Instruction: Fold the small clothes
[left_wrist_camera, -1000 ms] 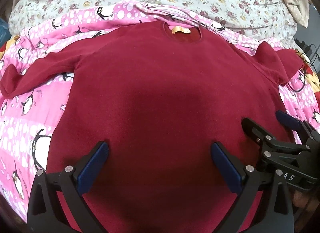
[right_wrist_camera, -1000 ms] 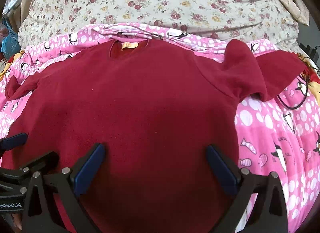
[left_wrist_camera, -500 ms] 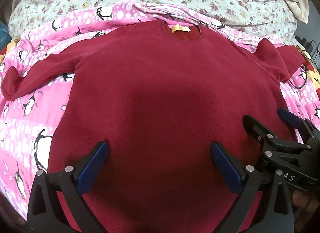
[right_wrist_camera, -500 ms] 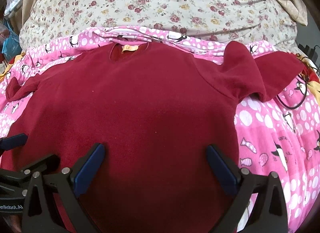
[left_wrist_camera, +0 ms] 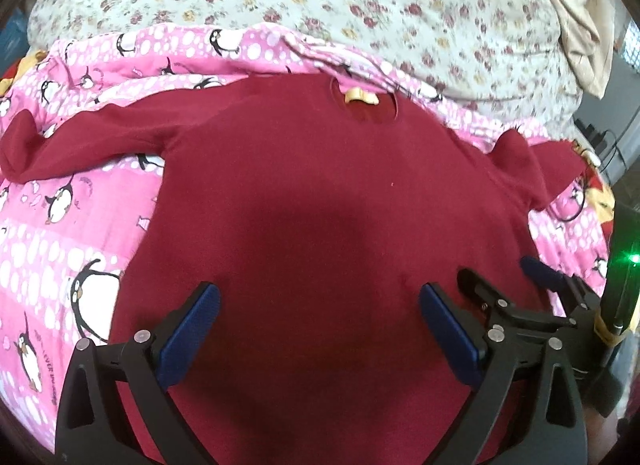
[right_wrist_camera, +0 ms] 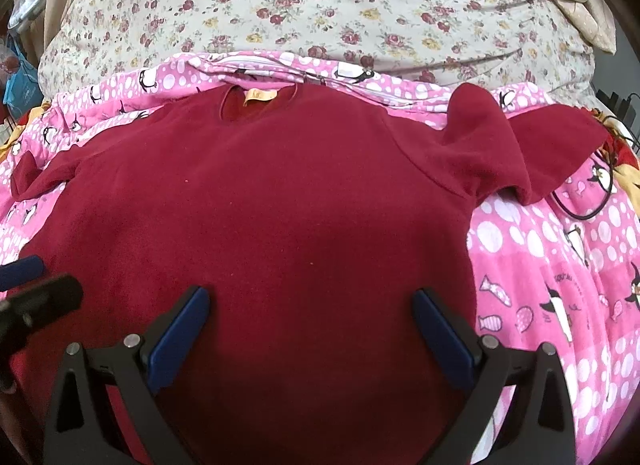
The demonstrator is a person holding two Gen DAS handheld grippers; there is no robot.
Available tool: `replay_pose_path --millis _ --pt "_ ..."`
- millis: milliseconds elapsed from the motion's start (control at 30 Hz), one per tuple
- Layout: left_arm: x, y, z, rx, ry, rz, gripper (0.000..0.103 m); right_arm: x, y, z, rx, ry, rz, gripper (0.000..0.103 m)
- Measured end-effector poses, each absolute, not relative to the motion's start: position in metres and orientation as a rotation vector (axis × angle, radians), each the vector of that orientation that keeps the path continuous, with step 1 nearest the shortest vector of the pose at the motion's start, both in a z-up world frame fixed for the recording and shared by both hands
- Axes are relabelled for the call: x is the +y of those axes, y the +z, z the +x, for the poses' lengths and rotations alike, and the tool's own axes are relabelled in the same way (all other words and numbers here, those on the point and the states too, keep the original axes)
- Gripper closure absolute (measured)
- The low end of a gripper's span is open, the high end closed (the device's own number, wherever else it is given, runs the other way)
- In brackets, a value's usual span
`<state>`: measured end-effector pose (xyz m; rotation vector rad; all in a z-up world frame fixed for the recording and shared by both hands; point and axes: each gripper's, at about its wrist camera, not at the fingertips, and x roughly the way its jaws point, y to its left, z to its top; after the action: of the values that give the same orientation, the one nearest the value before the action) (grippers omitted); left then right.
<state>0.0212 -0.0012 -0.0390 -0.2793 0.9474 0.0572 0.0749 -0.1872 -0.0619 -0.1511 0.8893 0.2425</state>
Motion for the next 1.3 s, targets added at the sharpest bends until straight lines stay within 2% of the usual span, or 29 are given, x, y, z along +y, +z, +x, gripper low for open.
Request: replay_pose_path --millis 67,300,433,600,767,900,1000,1133,1300 --pt "0.000 -0.032 0.019 0.931 0.045 -0.279 0.019 -0.190 -0.054 0.071 0.871 0.256 -0.110 0.001" --pt "0.040 0.027 0.008 0.733 0.081 -0.200 0.019 -0.194 -0.001 0.039 0.611 0.337 -0.015 0.001" --pt "0.071 0.038 0.005 0.683 0.087 -0.163 0.019 -0.178 -0.004 0.035 0.623 0.353 -0.096 0.000" --pt "0.112 0.024 -0.001 0.687 0.058 -0.104 0.019 -0.155 -0.030 0.041 0.734 0.358 -0.206 0.001" --pt "0.206 0.000 -0.005 0.742 0.144 -0.287 0.023 -0.141 -0.064 0.050 0.837 0.323 -0.321 0.001" --pt "0.298 -0.012 -0.025 0.694 0.263 -0.467 0.026 -0.148 -0.067 0.058 0.842 0.317 -0.287 0.000" --pt "0.348 -0.020 -0.042 0.623 0.359 -0.476 0.026 -0.148 -0.069 0.060 0.836 0.309 -0.290 0.000" --pt "0.392 -0.040 -0.044 0.604 0.413 -0.493 0.028 -0.147 -0.070 0.061 0.833 0.307 -0.294 0.000" --pt "0.413 -0.065 -0.022 0.610 0.379 -0.562 0.036 -0.145 -0.070 0.063 0.839 0.312 -0.285 0.000"
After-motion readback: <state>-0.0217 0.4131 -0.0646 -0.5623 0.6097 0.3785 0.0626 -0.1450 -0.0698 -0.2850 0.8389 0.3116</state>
